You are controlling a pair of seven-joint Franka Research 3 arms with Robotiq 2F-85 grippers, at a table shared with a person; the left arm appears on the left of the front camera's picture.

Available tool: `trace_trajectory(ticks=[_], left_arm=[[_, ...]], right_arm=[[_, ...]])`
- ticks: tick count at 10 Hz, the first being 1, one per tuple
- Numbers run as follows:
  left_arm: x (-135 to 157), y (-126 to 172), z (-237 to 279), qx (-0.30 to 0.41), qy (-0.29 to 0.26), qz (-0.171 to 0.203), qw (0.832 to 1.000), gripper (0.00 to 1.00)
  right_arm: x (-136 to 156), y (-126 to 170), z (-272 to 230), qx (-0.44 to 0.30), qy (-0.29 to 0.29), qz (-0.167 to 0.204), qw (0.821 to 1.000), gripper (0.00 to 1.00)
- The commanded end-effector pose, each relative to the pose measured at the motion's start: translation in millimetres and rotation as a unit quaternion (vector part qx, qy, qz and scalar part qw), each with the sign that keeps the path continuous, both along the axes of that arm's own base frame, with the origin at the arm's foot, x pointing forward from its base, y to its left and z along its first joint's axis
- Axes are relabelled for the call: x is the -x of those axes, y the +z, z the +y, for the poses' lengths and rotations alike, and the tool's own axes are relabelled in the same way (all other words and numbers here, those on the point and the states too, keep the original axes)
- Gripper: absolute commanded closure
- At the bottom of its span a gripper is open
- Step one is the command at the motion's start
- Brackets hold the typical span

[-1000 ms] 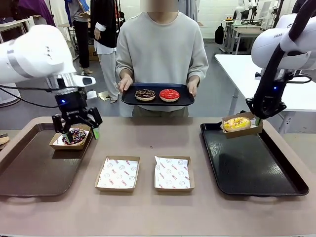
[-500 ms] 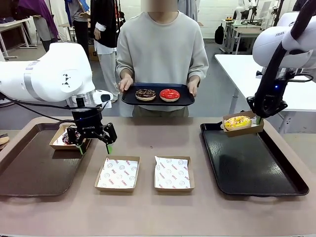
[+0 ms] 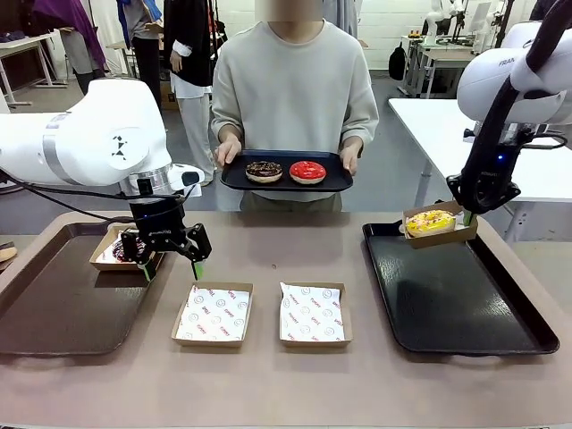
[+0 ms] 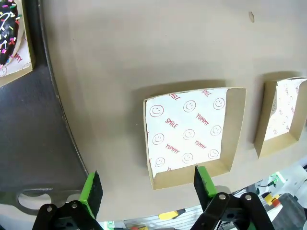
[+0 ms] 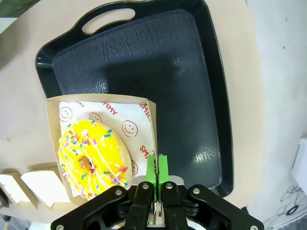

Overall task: Individually package the donuts and arrange them on the tray.
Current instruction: Place the picked Paper togo box on the Handle tray while simultaneously picking up another Paper togo box from the table with the other hand.

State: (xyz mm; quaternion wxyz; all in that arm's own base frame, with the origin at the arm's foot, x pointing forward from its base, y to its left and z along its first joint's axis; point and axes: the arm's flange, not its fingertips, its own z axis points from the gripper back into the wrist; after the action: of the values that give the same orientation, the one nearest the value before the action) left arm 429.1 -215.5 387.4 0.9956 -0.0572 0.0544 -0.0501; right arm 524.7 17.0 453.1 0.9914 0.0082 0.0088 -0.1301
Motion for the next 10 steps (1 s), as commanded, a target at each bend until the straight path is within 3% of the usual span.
trace_trajectory(ticks=[1, 2, 3, 4, 6, 10], left_arm=[[-2.1, 2.6, 0.2, -0.002, -0.002, 0.002, 1.000, 0.00], [0.0, 0.0, 0.0, 0.000, 0.000, 0.000, 1.000, 0.00], [15.0, 3.5, -14.4, -0.035, -0.014, -0.029, 0.999, 0.00], [22.9, 4.1, -21.4, -0.043, -0.027, -0.035, 0.998, 0.00], [28.4, -1.7, -26.2, -0.052, -0.028, -0.039, 0.998, 0.00], [29.2, -13.8, -27.8, -0.060, -0.018, -0.036, 0.997, 0.00]], right_arm=[[5.1, -0.1, -0.2, 0.000, -0.001, 0.001, 1.000, 0.98], [0.0, 0.0, 0.0, 0.000, 0.000, 0.000, 1.000, 0.98], [-10.5, -10.0, 10.8, -0.008, 0.041, -0.026, 0.999, 0.98], [-17.6, -19.2, 17.0, -0.002, 0.065, -0.038, 0.997, 0.98], [-32.0, -35.3, 16.2, 0.000, 0.068, -0.048, 0.997, 0.98], [-47.7, -64.1, -4.2, -0.020, 0.105, -0.026, 0.994, 0.98]])
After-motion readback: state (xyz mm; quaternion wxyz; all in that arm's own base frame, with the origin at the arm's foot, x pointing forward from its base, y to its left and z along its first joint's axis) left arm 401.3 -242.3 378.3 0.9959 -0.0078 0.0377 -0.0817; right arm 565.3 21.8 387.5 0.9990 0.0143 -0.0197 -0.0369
